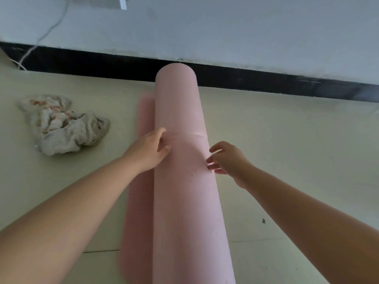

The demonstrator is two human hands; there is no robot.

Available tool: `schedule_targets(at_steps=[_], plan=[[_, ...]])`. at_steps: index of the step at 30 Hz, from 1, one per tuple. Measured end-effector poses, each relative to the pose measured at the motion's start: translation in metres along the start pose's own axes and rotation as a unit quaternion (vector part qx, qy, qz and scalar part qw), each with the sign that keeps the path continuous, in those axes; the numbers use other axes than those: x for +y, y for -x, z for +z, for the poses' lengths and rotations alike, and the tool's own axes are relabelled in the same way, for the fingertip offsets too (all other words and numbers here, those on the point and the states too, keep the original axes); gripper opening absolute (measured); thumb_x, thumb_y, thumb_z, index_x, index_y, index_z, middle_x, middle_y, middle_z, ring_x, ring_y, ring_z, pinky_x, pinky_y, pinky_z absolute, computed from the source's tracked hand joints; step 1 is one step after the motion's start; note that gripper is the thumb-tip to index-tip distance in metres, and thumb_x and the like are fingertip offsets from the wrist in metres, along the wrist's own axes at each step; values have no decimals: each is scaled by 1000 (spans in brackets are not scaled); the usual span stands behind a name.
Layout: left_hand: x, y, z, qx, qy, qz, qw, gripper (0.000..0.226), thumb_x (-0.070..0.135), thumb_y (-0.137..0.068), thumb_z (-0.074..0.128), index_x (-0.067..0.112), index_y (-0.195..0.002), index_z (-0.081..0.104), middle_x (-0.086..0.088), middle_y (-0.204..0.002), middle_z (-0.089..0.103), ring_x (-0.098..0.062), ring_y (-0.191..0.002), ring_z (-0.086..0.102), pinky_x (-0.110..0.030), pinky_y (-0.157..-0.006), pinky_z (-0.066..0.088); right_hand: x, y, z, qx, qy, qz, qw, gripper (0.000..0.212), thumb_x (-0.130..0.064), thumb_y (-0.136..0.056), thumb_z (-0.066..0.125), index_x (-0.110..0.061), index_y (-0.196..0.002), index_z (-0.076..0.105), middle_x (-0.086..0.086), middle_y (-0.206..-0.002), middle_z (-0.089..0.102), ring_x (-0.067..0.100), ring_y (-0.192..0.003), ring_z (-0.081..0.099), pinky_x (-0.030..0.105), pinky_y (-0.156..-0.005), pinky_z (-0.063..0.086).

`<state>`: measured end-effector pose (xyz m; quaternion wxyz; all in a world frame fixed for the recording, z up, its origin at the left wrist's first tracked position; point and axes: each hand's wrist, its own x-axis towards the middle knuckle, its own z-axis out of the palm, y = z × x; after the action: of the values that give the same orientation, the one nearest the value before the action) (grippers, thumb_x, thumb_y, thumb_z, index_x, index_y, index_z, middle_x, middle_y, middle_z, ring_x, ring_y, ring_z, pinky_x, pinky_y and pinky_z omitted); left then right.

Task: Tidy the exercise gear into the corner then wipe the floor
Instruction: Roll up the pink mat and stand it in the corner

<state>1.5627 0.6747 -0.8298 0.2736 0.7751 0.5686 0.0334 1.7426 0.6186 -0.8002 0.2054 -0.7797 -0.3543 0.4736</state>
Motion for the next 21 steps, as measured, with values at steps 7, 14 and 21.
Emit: schedule_targets(at_steps=[7, 14, 21], plan=[[-45, -4, 14, 8, 232, -290, 928, 70, 47, -96, 40, 0, -146, 25, -20, -151, 31, -31, -140, 33, -32, -111, 30, -27, -37, 19, 44, 94, -54, 993, 46, -30, -95, 48, -9, -135, 43, 13, -130, 53, 28, -111, 52, 31, -92, 41], [-61, -19, 36, -14, 380, -333, 863, 86, 66, -83, 45, 0, -137, 44, -19, -143, 46, -33, -131, 46, -41, -113, 35, -33, -79, 11, 35, 28, -30, 999, 42, -34, -95, 45, 2, -111, 60, 6, -85, 47, 22, -81, 44, 39, -88, 45], [-33, -45, 29, 2, 415, -314, 854, 76, 58, -91, 41, 12, -149, 24, -10, -151, 34, -29, -137, 38, -39, -114, 33, -30, -102, 18, 23, -18, -15, 999, 62, -46, -88, 51, -3, -132, 41, 9, -116, 49, 27, -106, 50, 37, -89, 44]])
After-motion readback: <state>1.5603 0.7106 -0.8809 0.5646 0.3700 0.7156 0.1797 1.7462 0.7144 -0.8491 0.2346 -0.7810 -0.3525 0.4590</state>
